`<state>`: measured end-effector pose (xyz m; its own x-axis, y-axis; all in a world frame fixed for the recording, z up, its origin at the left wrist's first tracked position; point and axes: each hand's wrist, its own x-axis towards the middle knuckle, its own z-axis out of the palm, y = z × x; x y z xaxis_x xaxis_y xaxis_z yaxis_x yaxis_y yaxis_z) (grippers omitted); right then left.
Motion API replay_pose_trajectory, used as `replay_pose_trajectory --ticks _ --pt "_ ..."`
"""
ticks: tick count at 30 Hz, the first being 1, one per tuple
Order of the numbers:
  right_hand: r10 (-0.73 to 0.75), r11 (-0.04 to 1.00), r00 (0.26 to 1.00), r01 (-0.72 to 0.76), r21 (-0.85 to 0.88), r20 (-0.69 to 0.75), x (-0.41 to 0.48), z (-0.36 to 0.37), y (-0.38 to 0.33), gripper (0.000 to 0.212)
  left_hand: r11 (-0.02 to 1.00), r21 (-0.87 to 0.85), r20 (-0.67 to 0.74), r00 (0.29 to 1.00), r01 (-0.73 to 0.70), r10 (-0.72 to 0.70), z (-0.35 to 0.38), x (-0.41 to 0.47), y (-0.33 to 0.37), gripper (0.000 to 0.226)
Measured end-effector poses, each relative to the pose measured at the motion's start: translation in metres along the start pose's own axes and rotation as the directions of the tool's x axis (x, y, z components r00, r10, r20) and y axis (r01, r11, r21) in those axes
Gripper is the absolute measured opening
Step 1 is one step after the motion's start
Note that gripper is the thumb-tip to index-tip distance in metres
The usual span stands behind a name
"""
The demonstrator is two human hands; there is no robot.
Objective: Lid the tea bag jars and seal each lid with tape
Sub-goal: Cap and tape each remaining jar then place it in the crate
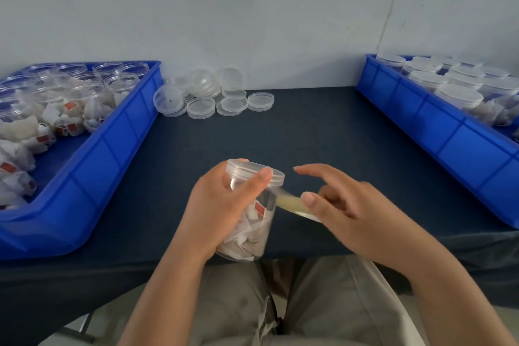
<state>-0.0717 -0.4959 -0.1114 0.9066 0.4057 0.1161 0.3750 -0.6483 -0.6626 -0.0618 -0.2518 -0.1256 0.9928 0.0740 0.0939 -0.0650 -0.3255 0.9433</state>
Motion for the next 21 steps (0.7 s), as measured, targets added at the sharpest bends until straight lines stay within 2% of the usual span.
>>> replay_pose_trajectory --ticks 3,6,9,17,21 --pt "-0.008 0.999 1.0 0.008 -0.036 0.002 -0.002 0.0 0.0 0.049 0.997 -0.075 0.047 0.998 0.033 -0.029 0.0 -0.002 0.0 0.06" --pt "-0.022 0.992 0.998 0.015 -0.124 -0.055 -0.001 -0.001 0.004 0.045 0.985 -0.142 0.121 0.989 0.099 -0.082 -0.004 -0.004 0.003 0.076" --pt "-0.042 0.971 0.993 0.015 -0.237 -0.109 0.002 -0.004 0.01 0.045 0.956 -0.246 0.181 0.976 0.162 -0.119 -0.006 -0.005 0.003 0.081" --pt "0.035 0.995 0.996 -0.043 -0.087 -0.082 0.008 -0.01 0.022 0.055 0.778 -0.499 0.385 0.902 0.381 -0.195 -0.002 -0.004 -0.002 0.085" --pt "0.049 0.997 0.997 -0.052 -0.051 -0.061 0.01 -0.009 0.022 0.057 0.774 -0.512 0.498 0.863 0.373 -0.086 -0.001 -0.004 -0.002 0.093"
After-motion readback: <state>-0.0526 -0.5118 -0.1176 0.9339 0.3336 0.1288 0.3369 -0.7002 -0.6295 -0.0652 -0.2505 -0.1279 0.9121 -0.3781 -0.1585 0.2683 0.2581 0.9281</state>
